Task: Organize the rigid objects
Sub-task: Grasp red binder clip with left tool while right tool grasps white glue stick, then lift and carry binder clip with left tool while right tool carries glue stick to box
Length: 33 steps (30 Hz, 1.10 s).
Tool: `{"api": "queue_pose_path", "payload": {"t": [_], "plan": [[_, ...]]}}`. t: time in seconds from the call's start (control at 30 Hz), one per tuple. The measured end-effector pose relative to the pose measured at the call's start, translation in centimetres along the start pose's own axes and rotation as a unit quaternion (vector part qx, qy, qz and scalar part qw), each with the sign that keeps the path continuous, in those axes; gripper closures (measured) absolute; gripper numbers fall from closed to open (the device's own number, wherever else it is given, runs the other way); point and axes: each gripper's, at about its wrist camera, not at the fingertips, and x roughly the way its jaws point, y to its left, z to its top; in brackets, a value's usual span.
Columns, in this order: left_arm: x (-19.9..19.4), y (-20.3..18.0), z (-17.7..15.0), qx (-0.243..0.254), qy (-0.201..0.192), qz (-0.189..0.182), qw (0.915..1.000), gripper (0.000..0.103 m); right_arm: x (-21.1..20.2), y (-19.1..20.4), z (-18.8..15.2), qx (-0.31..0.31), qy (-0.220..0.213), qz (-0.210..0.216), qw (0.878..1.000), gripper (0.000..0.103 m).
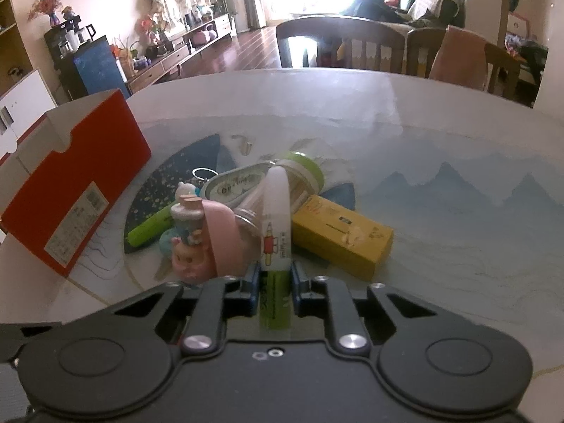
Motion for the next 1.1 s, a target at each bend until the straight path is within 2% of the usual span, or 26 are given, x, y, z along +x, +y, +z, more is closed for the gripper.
{"api": "queue_pose_path", "payload": {"t": [0.1, 0.47, 0.63, 1.1], "plan": [[-0.2, 0.4, 0.0, -0.011, 0.005, -0.005, 0.9999, 0.069, -1.3, -0.2, -0.5, 0.004, -0.002, -0.005, 1.0, 0.086], [-1.6, 2.1, 0.2, -0.03, 0.006, -0.014, 0.9994, 0.072, -6.1, 0.2, -2.0, 0.018, 0.0, 0.019, 1.0, 0.086], [-3.6, 2.7, 1.2, -0.034, -0.015, -0.032, 0.9988, 0.072, -7.9, 1.1, -2.4, 0.021, 0.005, 0.025, 0.999, 0.086], [-9.9, 6.7, 4.6, -0.053, -0.054, -0.063, 0.9951, 0.072, -11.4, 5.3, 0.2, 0.034, -0.018, 0.044, 0.998, 0.086]]}}
